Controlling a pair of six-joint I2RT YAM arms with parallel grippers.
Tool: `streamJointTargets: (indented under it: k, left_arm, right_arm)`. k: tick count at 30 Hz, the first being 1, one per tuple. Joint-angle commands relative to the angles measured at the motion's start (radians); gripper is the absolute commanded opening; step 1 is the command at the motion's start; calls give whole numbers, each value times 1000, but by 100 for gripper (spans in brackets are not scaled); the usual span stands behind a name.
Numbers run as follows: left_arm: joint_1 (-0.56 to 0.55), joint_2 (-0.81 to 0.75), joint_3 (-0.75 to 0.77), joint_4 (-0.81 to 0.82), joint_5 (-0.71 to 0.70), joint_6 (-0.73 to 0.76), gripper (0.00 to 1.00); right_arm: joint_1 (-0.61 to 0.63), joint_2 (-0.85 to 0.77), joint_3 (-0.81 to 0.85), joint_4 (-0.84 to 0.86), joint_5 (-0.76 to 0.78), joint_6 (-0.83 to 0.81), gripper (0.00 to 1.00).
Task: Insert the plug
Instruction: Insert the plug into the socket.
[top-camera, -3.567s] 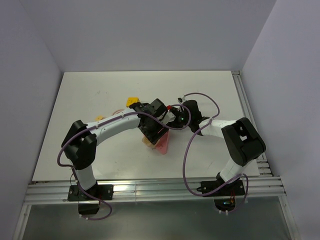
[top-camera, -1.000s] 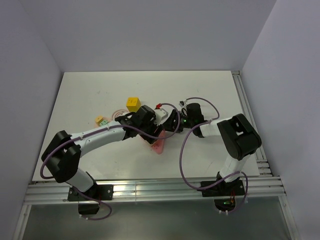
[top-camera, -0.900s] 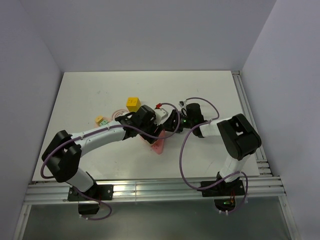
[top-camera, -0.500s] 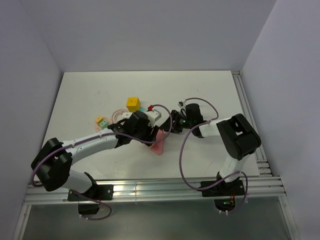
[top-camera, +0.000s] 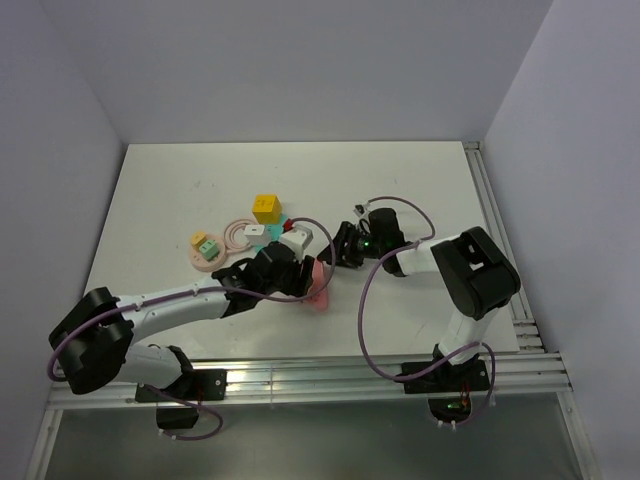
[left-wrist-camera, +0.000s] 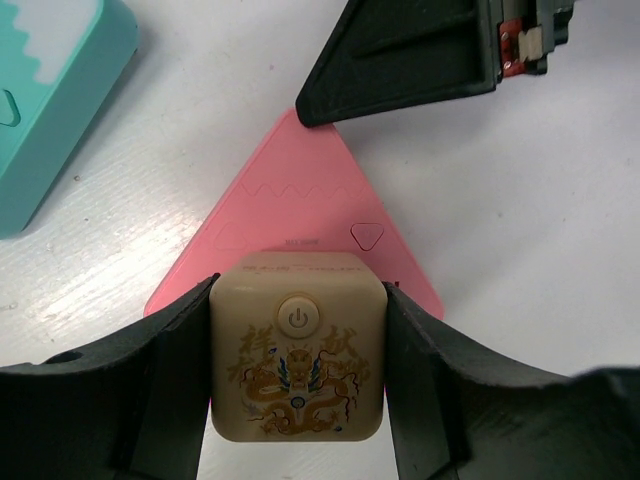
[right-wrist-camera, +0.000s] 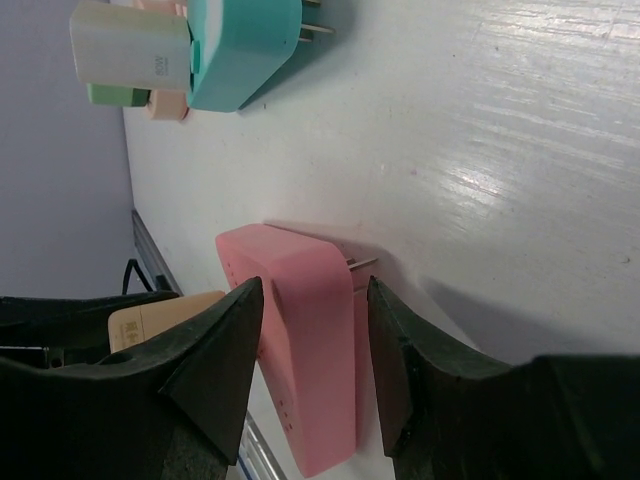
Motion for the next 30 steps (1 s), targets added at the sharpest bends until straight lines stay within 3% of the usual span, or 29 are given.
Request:
streamJointTargets:
  k: [1,8,15,20,25,30]
  left_arm:
    - [-33,55,-27,-44,-37,-78,0]
    - [-96,57,-59,7,-137,-121,0]
    - [-147,82,-74,19,-241,-153,1]
    - [-188,102,-108,71,-300,-187,0]
    - [-213,105,-154,148,-337,-218,0]
    - [-244,124,-179,174,-400,-253,0]
  right_arm:
    - [18,-15,8,23,10,-17,53]
    - [40,-50,-1,23,24,-57,63]
    - [52,-15,16,0,21,-63,51]
    - [53,2,11,13,9,-59,49]
    - [63,19,-1,42,-19,-45,62]
    - [67,31,3,33,-22,-46,63]
